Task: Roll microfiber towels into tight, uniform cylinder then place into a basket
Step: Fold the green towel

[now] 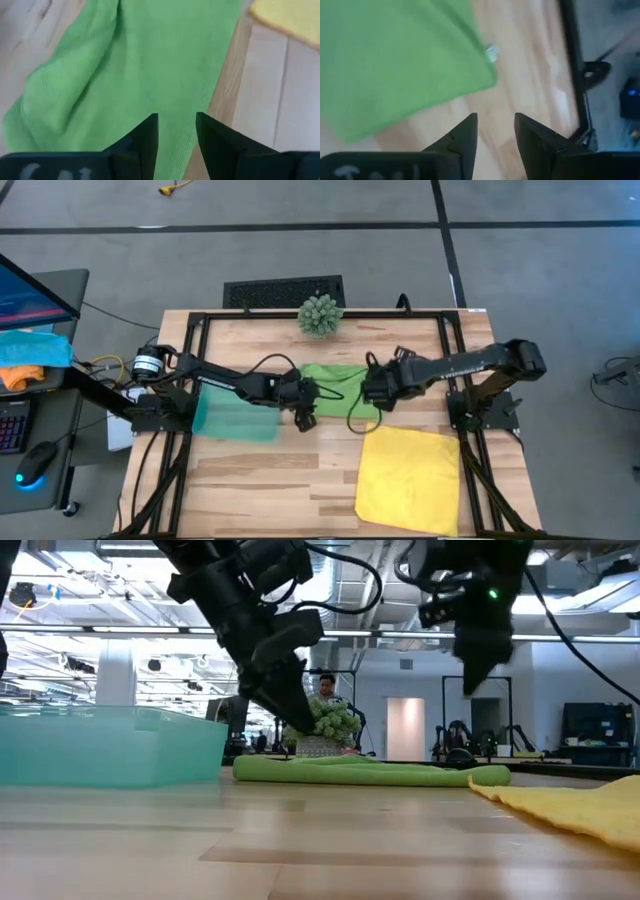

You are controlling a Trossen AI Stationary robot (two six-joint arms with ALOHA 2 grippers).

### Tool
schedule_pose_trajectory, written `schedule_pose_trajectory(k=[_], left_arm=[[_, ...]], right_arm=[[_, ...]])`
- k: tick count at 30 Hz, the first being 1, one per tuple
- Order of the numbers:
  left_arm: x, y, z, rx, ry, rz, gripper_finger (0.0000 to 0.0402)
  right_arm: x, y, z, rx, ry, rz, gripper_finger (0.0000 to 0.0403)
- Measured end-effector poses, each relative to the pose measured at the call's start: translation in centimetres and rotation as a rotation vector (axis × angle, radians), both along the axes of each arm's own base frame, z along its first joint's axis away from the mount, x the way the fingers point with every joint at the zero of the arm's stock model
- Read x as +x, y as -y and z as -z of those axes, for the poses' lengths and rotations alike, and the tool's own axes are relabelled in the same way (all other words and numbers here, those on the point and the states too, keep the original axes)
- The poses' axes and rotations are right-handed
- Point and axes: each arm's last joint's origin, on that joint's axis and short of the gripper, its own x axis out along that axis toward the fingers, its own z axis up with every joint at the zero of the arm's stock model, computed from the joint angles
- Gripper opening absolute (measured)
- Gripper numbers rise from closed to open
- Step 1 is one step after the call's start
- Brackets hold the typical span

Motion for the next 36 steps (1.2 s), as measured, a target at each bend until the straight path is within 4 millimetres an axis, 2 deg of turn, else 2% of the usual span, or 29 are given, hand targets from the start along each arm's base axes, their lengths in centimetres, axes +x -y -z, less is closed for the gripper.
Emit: schedule_pose_trajectory(k=[4,8,12,20,26,29,32,36], left_arm=[[-0.5,-0.2,0.4,0.011,-0.066,-0.008,0.0125],[-1.1,-0.1,0.7,0.010,-0.136,-0.012,0.0121],[-1.5,1.1,0.9,0.028,-0.177,0.015,0.0113],[-3.0,5.5,1.1,0.072,-0.244,0.034,0.0097],[-4.6,8.0,-0.3,0.083,-0.247,0.097,0.0071],[-5.9,8.1,-1.3,0.117,-0.209,0.084,0.0055],[-7.4,7.5,-1.7,0.107,-0.144,0.058,0.0036],[-8.1,6.1,-2.4,0.093,0.061,0.075,0.0012]], right_arm=[[-1.0,-1.6,3.0,0.003,-0.020,-0.063,0.0144],[-2.0,-3.2,4.4,0.002,-0.005,-0.073,0.0134],[-2.8,-4.9,4.6,0.000,0.019,-0.063,0.0123],[-4.1,-9.1,4.6,0.031,0.176,-0.035,0.0118],[-4.0,-11.6,4.6,0.084,0.347,-0.051,0.0118],[-3.8,-12.1,4.6,0.089,0.412,-0.054,0.0118],[-3.4,-12.1,4.5,0.080,0.454,-0.051,0.0118],[-2.9,-11.6,4.4,0.055,0.482,-0.044,0.0118]])
